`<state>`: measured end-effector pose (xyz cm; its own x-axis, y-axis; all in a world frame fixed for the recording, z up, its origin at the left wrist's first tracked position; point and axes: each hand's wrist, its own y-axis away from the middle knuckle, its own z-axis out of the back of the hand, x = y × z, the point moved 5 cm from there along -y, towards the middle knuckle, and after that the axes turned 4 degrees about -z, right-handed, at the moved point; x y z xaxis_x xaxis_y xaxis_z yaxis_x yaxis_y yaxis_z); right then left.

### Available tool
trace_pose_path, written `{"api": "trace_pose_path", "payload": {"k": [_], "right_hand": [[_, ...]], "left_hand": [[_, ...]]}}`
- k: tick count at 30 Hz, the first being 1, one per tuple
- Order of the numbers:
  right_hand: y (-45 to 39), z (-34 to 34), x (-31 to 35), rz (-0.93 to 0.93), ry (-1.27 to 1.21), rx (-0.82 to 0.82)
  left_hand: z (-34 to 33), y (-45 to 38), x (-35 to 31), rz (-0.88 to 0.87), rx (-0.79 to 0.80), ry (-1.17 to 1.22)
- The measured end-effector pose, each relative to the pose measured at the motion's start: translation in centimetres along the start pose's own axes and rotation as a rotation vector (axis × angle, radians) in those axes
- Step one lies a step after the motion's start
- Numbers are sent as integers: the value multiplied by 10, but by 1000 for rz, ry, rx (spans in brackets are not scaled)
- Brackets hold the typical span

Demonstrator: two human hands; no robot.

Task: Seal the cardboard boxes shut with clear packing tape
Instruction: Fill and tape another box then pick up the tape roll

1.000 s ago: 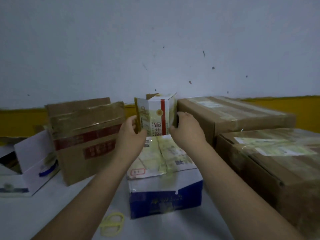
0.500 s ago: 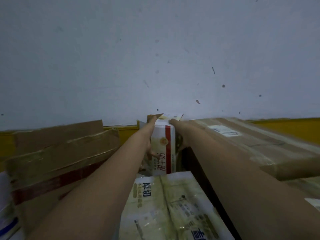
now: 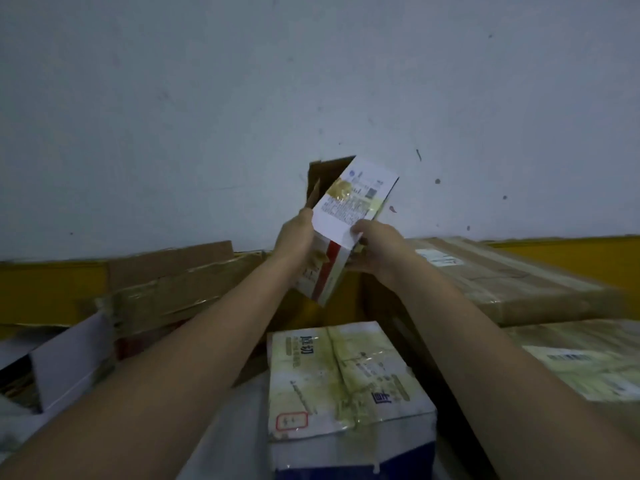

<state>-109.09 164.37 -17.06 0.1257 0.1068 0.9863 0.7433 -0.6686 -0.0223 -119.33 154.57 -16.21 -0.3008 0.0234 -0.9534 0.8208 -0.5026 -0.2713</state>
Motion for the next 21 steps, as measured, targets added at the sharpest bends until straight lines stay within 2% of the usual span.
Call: {"api": "trace_pose_path", "payload": {"k": [2,4,7,10,15,21], "right_hand": [[30,5,17,28,-135,33],[58,9,30,-7,-233,134],[92,8,32,-75,-283,274],[127,3,18,-29,-321,308],[191,-1,-15,101,-444,510],[239,-24,-70,60,-454,634]], "left_hand": [[24,18,-24,-126,-36,-57],[47,38,-44,-218,-84,-54],[75,74,-65,-337,-128,-33],[93,116,-81,-471,-128,-33],[127,177,-76,-531,-198,155],[165,251,-38,-508,-352,198]]}}
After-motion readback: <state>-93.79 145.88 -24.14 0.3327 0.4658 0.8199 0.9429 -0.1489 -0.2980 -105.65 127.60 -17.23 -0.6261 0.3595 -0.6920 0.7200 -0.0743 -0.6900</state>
